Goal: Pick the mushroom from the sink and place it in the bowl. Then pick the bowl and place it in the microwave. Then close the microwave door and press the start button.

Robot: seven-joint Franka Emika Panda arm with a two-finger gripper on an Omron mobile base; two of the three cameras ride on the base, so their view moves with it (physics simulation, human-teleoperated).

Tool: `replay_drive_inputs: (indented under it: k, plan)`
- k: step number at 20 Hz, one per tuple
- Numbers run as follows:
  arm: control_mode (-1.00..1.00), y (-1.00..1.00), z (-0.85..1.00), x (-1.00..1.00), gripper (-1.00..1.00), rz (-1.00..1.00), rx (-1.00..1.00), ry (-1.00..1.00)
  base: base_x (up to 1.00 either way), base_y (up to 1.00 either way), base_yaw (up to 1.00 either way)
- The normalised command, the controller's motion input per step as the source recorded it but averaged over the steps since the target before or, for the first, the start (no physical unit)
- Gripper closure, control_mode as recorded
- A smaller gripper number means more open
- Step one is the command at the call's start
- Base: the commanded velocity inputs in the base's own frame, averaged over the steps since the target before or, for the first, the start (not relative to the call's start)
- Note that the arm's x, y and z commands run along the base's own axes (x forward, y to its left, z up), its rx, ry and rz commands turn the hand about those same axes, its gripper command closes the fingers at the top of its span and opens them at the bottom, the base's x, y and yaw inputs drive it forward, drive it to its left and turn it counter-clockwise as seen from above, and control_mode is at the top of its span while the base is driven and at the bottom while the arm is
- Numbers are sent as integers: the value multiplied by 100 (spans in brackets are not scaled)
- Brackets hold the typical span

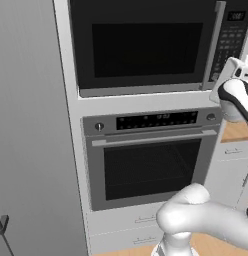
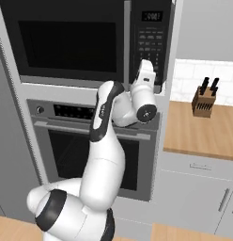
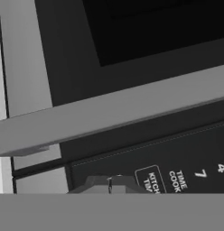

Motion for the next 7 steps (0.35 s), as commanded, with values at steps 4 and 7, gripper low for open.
replay_drive_inputs:
  k: [4,7]
  plan:
    - [-100,1,0,-95,100,0,0,-7,0,0,0]
    - [-100,0,0,-100,100,0,0,-7,0,0,0]
